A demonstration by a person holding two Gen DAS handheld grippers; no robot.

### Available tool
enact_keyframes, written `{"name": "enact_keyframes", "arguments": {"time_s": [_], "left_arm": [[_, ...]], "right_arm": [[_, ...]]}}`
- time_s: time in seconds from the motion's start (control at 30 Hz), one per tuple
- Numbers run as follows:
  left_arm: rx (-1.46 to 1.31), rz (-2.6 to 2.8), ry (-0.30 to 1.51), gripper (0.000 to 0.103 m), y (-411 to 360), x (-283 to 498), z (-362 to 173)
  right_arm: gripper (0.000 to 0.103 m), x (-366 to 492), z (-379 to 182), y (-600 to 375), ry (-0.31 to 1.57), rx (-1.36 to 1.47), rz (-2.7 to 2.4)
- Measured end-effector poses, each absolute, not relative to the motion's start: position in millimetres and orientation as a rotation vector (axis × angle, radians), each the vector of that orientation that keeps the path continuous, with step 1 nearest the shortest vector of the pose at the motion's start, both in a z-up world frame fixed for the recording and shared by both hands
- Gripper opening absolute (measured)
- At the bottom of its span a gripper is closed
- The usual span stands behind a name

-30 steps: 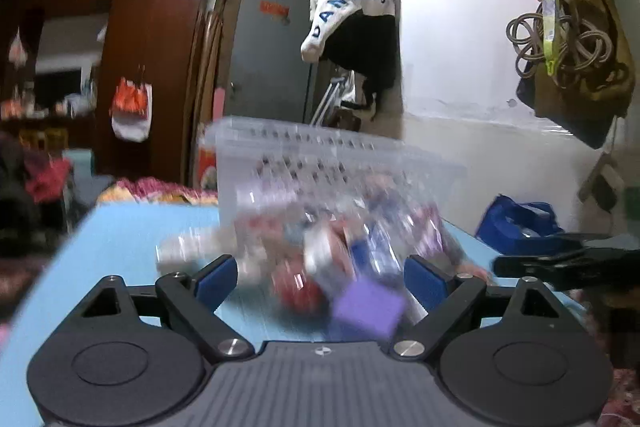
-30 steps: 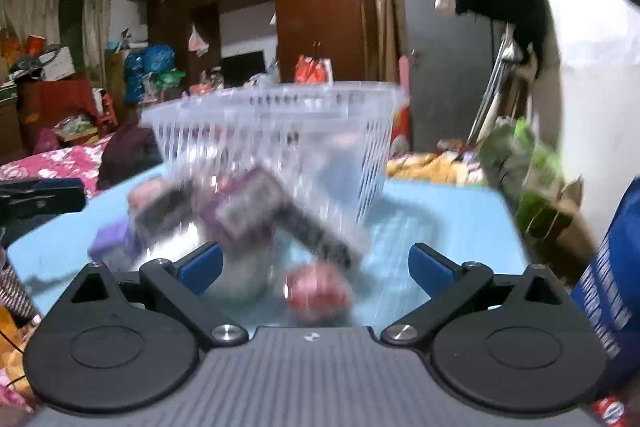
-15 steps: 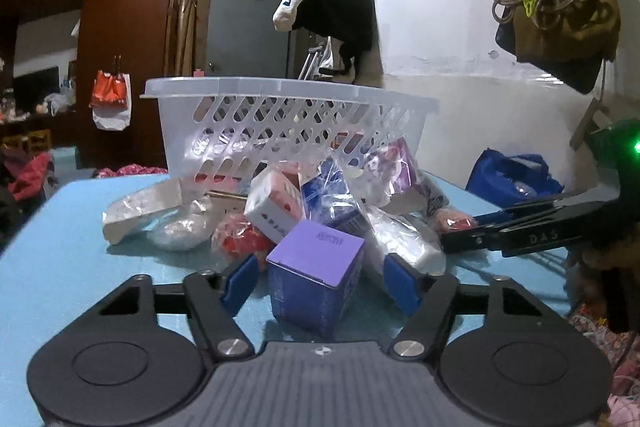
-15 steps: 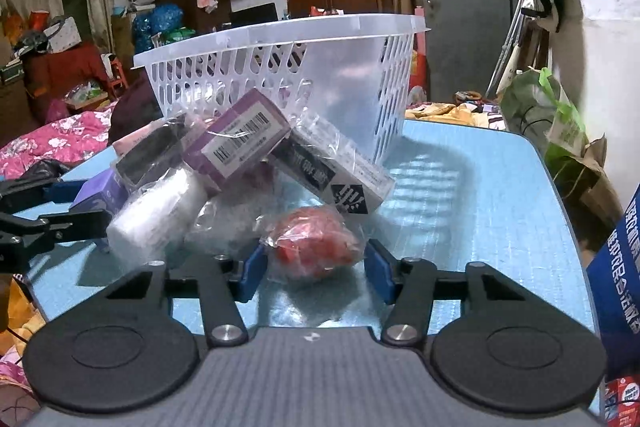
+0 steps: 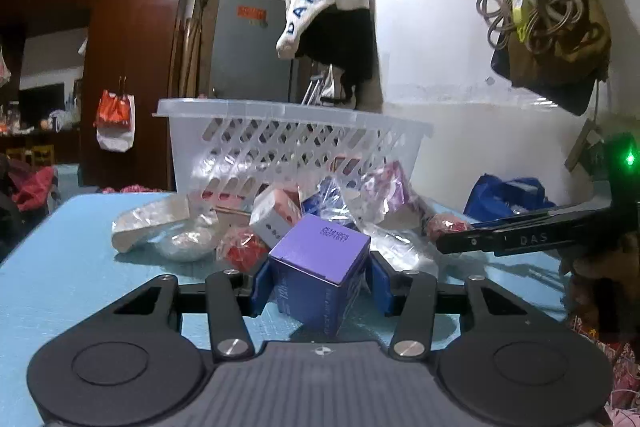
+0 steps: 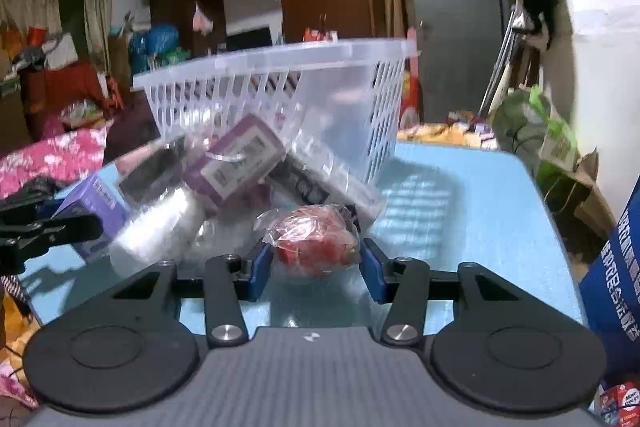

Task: Organize objects
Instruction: 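Drop the lavender cube in with the left tool while the right drops the red bag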

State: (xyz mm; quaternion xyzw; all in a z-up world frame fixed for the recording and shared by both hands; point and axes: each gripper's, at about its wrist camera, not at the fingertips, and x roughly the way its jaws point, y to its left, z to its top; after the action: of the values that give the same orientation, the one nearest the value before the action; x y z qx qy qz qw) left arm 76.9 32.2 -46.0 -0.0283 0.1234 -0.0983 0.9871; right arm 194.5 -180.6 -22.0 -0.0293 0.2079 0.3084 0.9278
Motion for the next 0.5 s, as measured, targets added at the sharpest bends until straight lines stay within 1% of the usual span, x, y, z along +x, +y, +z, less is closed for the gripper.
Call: {"name": "enact_keyframes", "arguments": {"time_s": [0.5], "left_arm": [[-0.122, -0.168, 0.229, 0.054, 52, 71, -49]], "right_arm": [[0.051, 187, -20, -182, 0.330, -0.055, 0.617]]}}
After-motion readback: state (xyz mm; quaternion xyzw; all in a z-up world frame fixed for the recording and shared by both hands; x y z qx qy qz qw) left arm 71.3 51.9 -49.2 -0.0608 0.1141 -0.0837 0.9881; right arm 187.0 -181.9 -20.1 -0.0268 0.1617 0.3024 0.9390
